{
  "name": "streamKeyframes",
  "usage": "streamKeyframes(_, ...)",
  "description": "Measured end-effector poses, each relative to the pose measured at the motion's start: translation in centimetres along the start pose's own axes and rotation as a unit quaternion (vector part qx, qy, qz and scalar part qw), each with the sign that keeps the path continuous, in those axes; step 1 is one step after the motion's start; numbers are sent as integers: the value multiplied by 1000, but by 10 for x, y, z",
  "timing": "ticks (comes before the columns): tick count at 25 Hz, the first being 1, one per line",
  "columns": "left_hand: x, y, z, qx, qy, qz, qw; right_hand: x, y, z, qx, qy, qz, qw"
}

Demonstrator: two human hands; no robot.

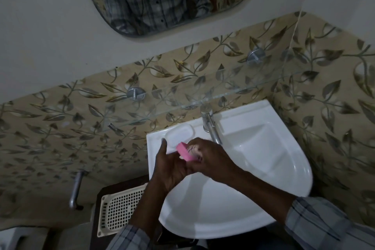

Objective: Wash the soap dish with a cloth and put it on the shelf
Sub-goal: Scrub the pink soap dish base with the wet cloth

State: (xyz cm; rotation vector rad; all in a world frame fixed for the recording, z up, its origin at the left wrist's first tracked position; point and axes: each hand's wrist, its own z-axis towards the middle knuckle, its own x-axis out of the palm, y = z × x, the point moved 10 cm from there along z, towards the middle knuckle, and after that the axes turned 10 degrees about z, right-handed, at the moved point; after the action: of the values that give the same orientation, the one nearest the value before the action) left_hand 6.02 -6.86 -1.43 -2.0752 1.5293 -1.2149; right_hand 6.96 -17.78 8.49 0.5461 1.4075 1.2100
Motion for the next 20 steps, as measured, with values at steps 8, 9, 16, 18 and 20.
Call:
streamKeyframes(8,-1,30,-11,-191,-3,22,981,53,-9,-45,-50,110,-69,990)
streamKeyframes(9,-2,37,-13,-200,4,21,980,50,-9,-45,-50,96,-62,992)
streamKeyframes(16,1,42,-14,-170,46,-81,981,33,10,-48,-293,155,-203,922)
streamKeyframes(18,2,31,-10,-122,45,-80,988,16,10,-34,-323,153,-257,898)
streamKeyframes(20,11,23,-4,-89,35,-90,991,16,8,-24,-282,90,-282,913)
